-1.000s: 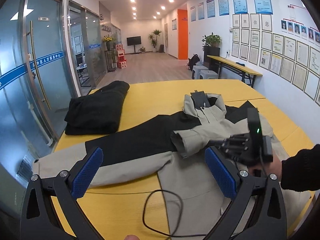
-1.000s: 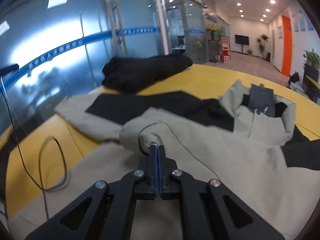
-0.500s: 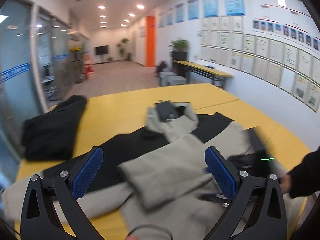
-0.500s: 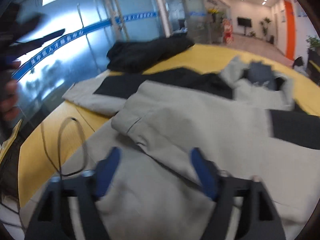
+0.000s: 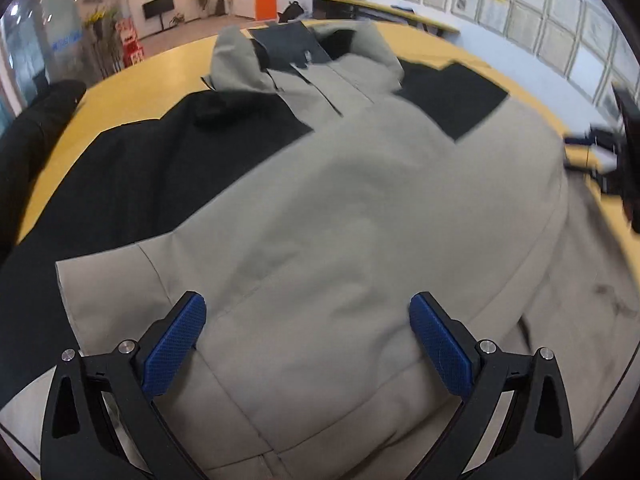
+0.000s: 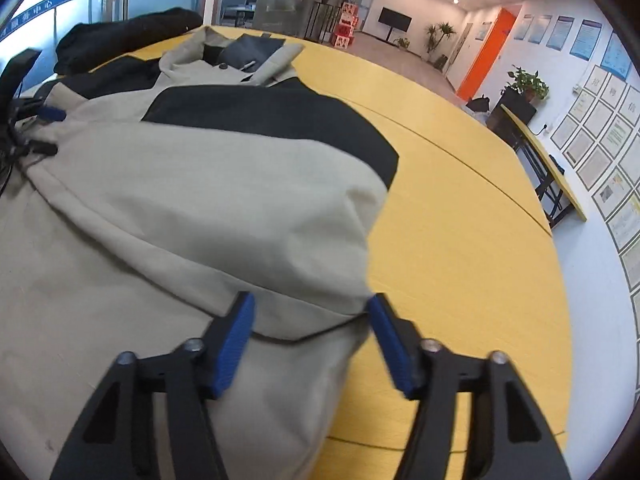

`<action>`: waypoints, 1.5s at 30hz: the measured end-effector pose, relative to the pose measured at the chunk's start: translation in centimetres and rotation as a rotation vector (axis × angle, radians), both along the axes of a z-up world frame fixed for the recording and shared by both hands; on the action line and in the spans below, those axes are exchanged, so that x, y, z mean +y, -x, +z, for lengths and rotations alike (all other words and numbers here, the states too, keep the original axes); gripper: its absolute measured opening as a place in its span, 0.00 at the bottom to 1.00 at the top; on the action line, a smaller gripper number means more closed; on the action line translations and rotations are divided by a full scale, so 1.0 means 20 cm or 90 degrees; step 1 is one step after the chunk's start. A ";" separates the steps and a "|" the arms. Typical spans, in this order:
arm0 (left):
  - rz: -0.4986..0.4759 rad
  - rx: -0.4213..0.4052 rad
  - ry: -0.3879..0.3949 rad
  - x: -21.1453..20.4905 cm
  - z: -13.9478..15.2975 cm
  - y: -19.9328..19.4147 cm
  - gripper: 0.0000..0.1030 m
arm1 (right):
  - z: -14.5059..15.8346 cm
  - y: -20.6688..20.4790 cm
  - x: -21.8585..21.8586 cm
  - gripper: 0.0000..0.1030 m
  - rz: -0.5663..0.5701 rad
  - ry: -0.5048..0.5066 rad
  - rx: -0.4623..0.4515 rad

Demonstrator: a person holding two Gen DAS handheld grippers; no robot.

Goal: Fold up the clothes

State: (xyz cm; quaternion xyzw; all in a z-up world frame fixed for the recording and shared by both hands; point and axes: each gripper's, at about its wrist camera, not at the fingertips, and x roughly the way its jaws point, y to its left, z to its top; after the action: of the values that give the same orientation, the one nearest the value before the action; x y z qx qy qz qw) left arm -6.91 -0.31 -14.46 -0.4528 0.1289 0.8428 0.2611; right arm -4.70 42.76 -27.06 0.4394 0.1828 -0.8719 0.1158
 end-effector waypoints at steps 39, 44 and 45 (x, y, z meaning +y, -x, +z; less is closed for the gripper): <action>-0.019 -0.014 -0.040 -0.24 0.06 -0.09 1.00 | 0.35 0.15 -1.08 0.58 0.088 0.373 -0.005; 0.012 -0.021 -0.082 -0.42 0.13 -0.17 1.00 | 0.32 0.40 -1.42 0.68 0.239 0.555 -0.115; 0.014 -0.021 -0.085 -0.44 0.14 -0.20 1.00 | 0.27 0.48 -1.49 0.69 0.262 0.595 -0.158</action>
State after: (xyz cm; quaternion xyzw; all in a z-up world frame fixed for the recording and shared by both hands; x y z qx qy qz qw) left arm -2.83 -9.20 -11.64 -0.4492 0.0631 0.8449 0.2837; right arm -14.33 12.94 -21.62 0.3959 -0.1583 -0.7607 0.4895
